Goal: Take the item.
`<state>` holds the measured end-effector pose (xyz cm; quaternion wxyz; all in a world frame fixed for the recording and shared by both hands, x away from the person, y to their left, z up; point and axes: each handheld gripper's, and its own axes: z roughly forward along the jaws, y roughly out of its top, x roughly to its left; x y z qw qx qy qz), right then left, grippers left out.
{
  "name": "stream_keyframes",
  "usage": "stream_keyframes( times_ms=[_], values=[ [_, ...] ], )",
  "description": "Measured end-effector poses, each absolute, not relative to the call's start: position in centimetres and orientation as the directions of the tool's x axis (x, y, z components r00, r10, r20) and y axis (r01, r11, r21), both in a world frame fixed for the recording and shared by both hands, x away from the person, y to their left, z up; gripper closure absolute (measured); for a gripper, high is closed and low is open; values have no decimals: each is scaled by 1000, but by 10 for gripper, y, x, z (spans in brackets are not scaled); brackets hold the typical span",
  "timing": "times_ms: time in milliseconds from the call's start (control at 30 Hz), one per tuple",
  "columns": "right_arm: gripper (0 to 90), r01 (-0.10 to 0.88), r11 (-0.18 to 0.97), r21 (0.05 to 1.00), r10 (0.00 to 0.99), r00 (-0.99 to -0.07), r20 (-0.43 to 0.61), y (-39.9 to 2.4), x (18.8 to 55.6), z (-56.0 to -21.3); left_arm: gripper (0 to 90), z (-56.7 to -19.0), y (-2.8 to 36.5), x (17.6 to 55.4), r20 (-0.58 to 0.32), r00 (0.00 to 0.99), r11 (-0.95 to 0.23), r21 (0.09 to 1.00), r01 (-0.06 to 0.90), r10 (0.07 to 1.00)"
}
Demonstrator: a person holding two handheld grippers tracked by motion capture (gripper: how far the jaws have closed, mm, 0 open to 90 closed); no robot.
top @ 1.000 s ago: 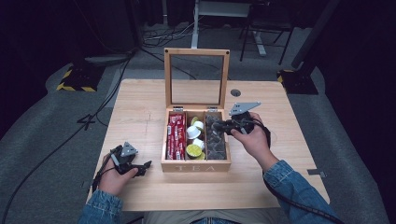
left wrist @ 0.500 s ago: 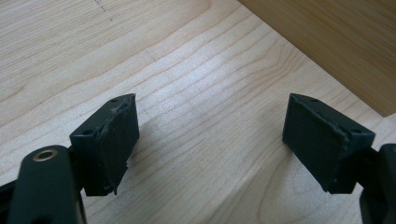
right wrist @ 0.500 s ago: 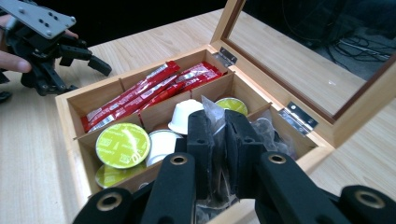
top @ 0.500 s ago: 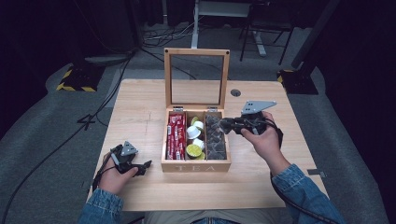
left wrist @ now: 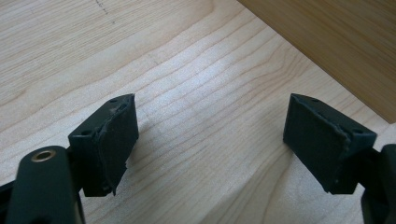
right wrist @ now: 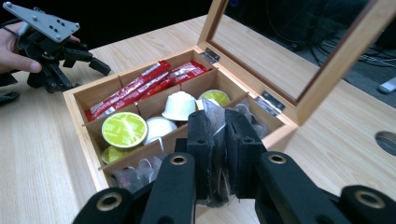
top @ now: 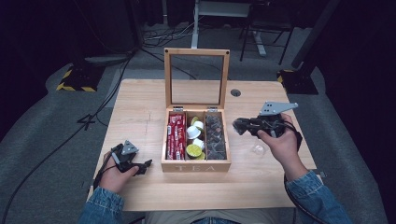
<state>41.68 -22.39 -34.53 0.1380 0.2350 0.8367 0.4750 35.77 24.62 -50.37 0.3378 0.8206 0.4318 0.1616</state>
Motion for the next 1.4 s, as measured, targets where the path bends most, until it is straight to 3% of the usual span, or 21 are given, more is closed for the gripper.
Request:
stream_keyframes(
  times_ms=[733, 1400],
  values=[
    [809, 320, 416, 851, 623, -782, -10, -282, 406, -348, 184, -504, 246, 358, -25, 576, -401, 694, 599, 817],
    [808, 416, 450, 790, 685, -729, -6, -311, 416, -375, 184, -504, 246, 358, -25, 575, -400, 693, 599, 818]
  ],
)
